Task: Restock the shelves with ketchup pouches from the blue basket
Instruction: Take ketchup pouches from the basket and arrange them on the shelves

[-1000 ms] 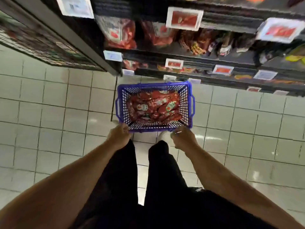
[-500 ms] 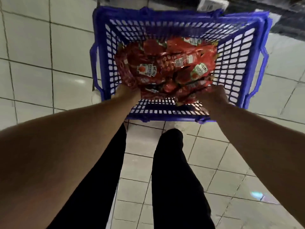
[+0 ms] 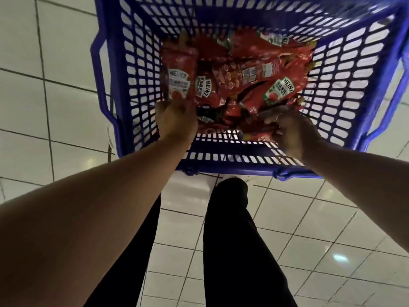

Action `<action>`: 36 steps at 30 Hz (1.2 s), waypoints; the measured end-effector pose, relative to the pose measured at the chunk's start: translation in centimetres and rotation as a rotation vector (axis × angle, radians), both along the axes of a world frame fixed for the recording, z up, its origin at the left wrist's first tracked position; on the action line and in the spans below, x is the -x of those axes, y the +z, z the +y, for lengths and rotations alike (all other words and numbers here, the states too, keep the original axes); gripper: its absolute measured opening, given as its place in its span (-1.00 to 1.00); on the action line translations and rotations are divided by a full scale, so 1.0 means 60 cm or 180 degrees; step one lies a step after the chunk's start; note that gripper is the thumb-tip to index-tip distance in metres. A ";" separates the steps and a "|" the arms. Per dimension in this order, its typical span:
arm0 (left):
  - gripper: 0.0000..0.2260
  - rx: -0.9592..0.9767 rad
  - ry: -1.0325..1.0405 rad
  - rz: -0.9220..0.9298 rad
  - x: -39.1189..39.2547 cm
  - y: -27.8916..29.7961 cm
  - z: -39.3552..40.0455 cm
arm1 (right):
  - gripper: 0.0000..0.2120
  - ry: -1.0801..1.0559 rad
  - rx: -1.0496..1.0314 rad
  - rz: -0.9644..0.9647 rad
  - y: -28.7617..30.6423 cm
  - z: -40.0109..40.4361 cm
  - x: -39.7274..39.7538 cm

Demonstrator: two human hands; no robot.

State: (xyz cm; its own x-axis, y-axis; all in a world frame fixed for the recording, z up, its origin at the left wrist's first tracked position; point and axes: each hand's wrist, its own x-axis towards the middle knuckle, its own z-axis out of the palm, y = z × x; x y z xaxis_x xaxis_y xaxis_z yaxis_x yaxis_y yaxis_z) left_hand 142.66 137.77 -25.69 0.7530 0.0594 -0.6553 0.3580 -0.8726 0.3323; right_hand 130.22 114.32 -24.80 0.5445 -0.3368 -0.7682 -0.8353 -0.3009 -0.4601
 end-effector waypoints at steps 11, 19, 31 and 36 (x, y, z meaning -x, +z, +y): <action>-0.50 -0.0282 -0.0036 0.0348 -0.065 -0.043 -0.013 | -0.56 0.0156 0.1099 -0.0222 -0.014 -0.057 -0.060; -0.24 0.0225 -0.0328 0.0325 -0.062 -0.060 0.019 | -0.05 -0.0035 0.1072 0.0618 -0.052 -0.006 -0.053; -0.76 0.1512 0.0096 0.1385 -0.073 0.009 0.013 | -0.55 -0.0711 0.0403 -0.0176 0.053 -0.035 -0.049; -0.64 0.2380 0.0567 0.1893 -0.080 0.149 0.010 | -0.72 -0.2661 -0.1780 -0.0041 0.186 0.010 -0.066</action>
